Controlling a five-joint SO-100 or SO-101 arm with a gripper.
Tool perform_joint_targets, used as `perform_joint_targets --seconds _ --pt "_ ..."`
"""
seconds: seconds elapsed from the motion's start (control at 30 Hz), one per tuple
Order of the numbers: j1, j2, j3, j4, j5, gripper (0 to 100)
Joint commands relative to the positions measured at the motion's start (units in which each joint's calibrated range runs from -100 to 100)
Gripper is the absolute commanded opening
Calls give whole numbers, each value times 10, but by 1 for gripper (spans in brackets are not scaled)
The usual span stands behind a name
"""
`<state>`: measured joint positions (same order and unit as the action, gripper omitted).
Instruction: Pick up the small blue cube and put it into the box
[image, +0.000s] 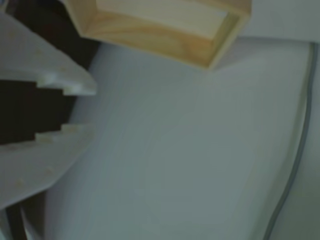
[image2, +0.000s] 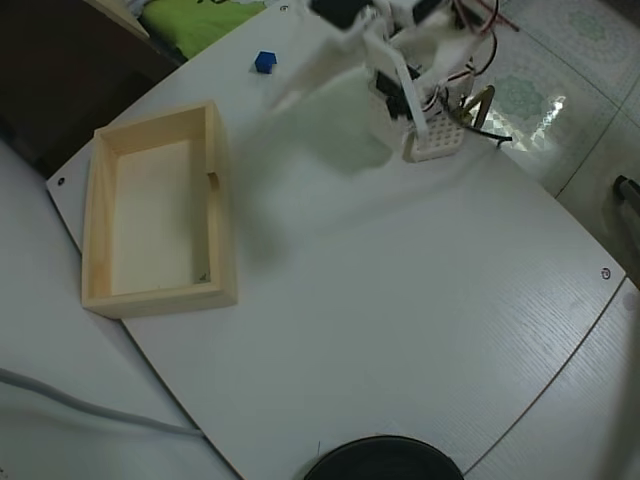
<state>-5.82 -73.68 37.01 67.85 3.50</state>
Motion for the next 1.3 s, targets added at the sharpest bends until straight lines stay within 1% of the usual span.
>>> perform_joint_targets --seconds 0.0,0.07,0.23,0.33,0.43,0.53,0.67,0.73,0.8,1.0,1.27 --pt "3 148 -216 40 -1 6" --pt "6 216 -320 73 -1 6" --pt "59 351 -539 153 -2 6" --pt "90 416 -617 193 -4 6" --pt "131 465 -646 218 -19 6" --pt "171 492 -645 228 -31 8" --pt "236 504 -635 238 -67 18" --pt "266 505 -613 239 -80 21" --pt "296 505 -567 238 -82 21" --pt "342 504 -448 231 -94 21" --pt "428 504 -368 229 -103 21"
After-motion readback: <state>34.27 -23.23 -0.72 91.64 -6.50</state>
